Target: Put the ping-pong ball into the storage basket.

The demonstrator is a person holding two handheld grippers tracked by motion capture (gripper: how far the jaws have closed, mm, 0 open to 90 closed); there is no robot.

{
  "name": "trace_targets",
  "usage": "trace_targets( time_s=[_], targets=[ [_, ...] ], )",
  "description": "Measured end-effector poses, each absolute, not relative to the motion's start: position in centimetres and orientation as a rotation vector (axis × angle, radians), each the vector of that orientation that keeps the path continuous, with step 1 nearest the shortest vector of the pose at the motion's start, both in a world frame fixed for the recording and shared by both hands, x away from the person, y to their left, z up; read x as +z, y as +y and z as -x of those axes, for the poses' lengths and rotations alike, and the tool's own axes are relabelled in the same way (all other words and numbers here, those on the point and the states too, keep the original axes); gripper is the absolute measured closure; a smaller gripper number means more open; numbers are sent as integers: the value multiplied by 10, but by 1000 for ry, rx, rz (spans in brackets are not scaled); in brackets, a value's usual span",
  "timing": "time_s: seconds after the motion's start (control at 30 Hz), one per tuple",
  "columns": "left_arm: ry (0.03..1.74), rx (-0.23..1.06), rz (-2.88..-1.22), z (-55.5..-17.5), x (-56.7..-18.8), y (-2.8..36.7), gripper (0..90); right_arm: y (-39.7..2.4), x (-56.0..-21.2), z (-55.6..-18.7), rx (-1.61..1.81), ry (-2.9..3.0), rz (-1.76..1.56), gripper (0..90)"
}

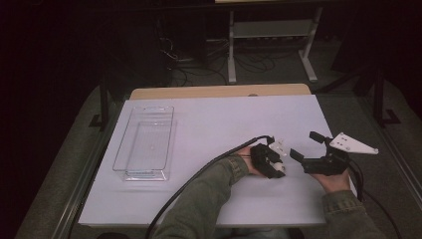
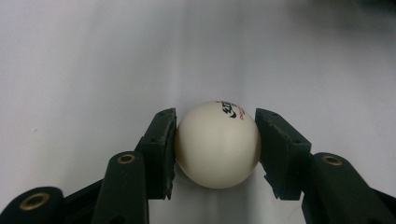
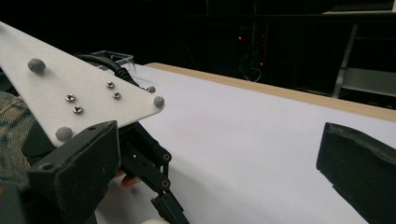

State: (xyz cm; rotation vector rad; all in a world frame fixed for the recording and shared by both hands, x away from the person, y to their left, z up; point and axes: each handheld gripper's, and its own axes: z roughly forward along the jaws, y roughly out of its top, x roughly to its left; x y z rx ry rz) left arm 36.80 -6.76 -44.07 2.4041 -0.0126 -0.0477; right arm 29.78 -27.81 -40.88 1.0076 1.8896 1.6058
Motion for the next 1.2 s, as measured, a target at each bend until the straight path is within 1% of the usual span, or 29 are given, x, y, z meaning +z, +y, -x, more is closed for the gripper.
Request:
trace_targets(
  time_s=[0.33, 0.63, 0.97, 1.2],
  targets=[
    [-29, -63, -2403, -368, -437, -67, 500, -278, -409, -298, 1605, 1893, -1006, 0],
    [-25, -33, -2423, -367, -432, -65, 501, -278, -409, -298, 1607, 1885, -1003, 0],
    [-22, -9, -2424, -365, -418, -58, 501, -278, -408, -297, 1611, 1886, -1001, 0],
    [-18, 26, -2408, -364, -401, -48, 501, -276, -409, -297, 1604, 1904, -993, 0]
  ],
)
